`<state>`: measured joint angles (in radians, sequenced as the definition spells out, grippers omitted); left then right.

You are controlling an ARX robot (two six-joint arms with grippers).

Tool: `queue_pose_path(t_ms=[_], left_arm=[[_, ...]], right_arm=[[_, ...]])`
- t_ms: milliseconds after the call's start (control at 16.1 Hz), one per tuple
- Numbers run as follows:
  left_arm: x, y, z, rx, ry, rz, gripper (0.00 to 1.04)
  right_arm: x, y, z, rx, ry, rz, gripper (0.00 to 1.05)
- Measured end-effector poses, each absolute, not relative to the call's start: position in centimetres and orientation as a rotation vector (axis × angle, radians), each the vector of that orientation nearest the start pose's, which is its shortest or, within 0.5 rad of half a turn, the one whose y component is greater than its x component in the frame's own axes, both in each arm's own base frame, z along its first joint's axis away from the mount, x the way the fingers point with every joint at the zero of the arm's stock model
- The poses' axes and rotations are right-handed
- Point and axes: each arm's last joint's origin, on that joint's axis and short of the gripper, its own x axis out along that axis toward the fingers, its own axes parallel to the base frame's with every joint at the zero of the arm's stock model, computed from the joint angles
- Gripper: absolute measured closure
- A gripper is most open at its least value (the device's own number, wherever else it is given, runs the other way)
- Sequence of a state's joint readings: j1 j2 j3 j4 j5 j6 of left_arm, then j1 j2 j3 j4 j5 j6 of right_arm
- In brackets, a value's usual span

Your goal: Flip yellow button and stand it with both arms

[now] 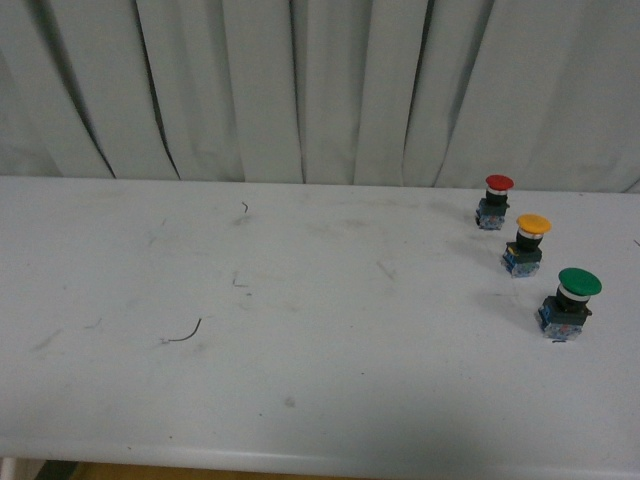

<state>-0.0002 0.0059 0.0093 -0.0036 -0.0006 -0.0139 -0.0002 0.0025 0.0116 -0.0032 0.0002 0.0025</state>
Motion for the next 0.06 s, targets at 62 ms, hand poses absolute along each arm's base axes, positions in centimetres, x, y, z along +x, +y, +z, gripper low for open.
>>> queue_pose_path(t_ms=[62], left_arm=[[9.75, 0.0, 16.59, -0.014, 0.0, 0.0, 0.07]], right_arm=[[9.71, 0.0, 16.69, 0.002, -0.006, 0.0, 0.06]])
